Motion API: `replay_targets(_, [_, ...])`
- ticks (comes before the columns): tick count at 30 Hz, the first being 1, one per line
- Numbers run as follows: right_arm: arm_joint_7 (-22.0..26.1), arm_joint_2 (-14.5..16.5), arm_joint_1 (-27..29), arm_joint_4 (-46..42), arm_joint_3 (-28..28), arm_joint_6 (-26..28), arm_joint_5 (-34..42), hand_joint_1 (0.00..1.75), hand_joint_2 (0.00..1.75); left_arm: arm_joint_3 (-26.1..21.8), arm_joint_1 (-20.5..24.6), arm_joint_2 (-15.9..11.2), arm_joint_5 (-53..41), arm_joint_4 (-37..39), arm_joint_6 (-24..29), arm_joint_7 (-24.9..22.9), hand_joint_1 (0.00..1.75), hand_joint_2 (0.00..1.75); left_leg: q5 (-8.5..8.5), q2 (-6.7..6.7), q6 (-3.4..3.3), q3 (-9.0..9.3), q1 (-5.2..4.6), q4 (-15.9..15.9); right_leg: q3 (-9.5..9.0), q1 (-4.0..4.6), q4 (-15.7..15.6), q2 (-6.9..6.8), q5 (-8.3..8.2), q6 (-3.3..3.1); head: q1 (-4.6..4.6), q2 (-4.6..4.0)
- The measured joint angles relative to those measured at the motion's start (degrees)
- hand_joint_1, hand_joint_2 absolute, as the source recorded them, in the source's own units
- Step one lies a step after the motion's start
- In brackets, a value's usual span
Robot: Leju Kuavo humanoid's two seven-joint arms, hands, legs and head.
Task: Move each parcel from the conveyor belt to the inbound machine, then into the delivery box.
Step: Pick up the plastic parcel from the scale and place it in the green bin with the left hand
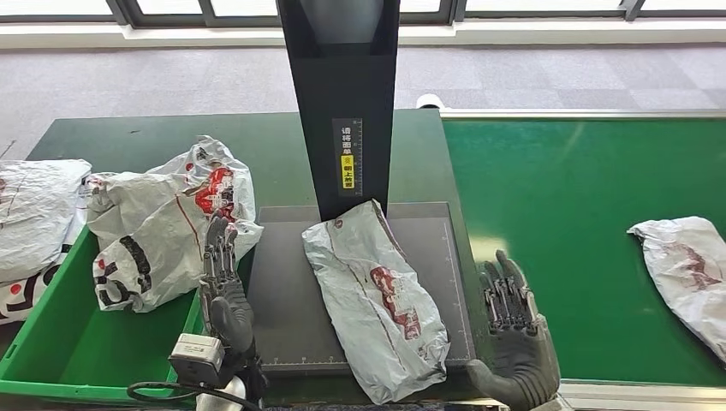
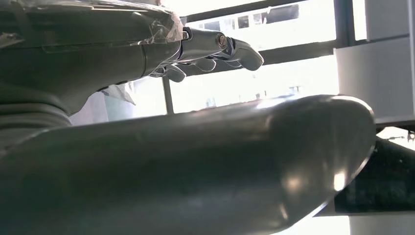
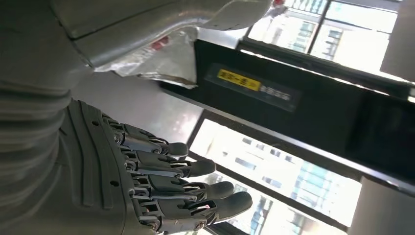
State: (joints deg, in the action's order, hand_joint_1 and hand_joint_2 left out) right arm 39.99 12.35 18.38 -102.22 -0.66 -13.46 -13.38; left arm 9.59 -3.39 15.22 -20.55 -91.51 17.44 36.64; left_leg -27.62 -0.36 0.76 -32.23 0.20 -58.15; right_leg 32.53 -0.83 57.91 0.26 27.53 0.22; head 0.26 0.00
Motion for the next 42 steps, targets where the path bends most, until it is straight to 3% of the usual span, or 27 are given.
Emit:
replay_targets(8, [0.2, -0.5, 1.6, -5.4, 0.4, -0.4, 1.3, 0.0, 1.75, 0.0, 0.0, 0.0, -0.7, 0.0, 0.3, 0.1, 0.0, 0.0, 0.0, 0.0, 0.0, -0.01, 0.0, 0.0, 0.01, 0.0, 0.0, 0.0, 0.01, 0.0, 0.0, 0.0])
replay_targets(23, [0.2, -0.7, 1.9, -7.0, 0.4, -0.4, 1.6, 0.0, 1.75, 0.0, 0.0, 0.0, -1.1, 0.0, 0.3, 0.0, 0.0, 0.0, 0.0, 0.0, 0.0, -0.01, 0.0, 0.0, 0.0, 0.0, 0.0, 0.0, 0.0, 0.0, 0.0, 0.0])
replay_targets(27, [0.2, -0.9, 1.8, -8.5, 0.7, -2.3, 7.0, 0.0, 1.75, 0.9, 0.2, -0.2, -9.9, 0.3, -0.5, -3.2, 0.0, 0.0, 0.0, -0.01, 0.0, -0.01, -0.01, 0.0, 0.02, -0.01, 0.0, 0.0, 0.0, 0.01, 0.0, 0.0])
replay_targets(31, [0.2, -0.1, 1.5, -12.6, 4.6, -12.1, 13.1, 0.0, 1.75, 4.0, 1.8, -0.4, -26.7, 4.8, 1.5, -10.0, 0.0, 1.75, 0.0, -0.02, -0.01, 0.0, -0.05, 0.0, 0.01, -0.06, 0.0, -0.01, -0.01, 0.02, 0.0, 0.0])
replay_targets(34, [0.2, 2.1, 0.9, -15.9, 10.0, -22.2, 16.0, 0.0, 1.75, 6.0, 3.6, -0.6, -35.0, 10.0, 3.5, -14.3, 0.0, 1.75, 0.0, -0.01, -0.01, 0.01, -0.05, 0.0, 0.01, -0.06, 0.0, 0.01, -0.04, 0.05, 0.0, 0.0])
replay_targets(36, [0.2, 3.6, 0.0, -17.6, 13.8, -27.6, 17.8, 0.0, 1.75, 7.2, 4.6, -0.8, -39.2, 13.4, 3.0, -17.2, 0.0, 0.87, 0.0, 0.0, -0.01, 0.02, -0.05, 0.0, -0.01, -0.05, 0.0, 0.01, -0.04, 0.05, 0.0, 0.0])
replay_targets(38, [0.2, 4.7, -1.3, -18.4, 16.9, -30.6, 18.7, 0.0, 1.75, 8.6, 5.5, -1.1, -43.2, 16.7, 1.9, -19.6, 0.0, 0.87, 0.0, 0.0, -0.01, 0.02, -0.05, 0.0, -0.02, -0.05, 0.0, 0.02, -0.04, 0.05, 0.0, 0.0])
replay_targets(40, [0.2, 5.4, -2.6, -18.4, 19.3, -31.7, 18.6, 0.0, 1.75, 9.7, 6.2, -1.4, -45.5, 19.7, 1.9, -20.8, 0.0, 1.75, 0.01, 0.02, -0.01, 0.03, -0.05, 0.0, -0.02, -0.04, 0.0, 0.03, -0.05, 0.05, 0.0, 0.0])
replay_targets(42, [0.2, 5.9, -3.3, -18.4, 21.0, -32.0, 18.6, 0.0, 1.75, 10.3, 6.5, -1.6, -46.2, 21.6, 2.6, -21.4, 0.0, 1.75, 0.01, 0.01, -0.01, 0.02, -0.04, 0.0, -0.02, -0.04, 0.0, 0.03, -0.06, 0.06, 0.0, 0.0])
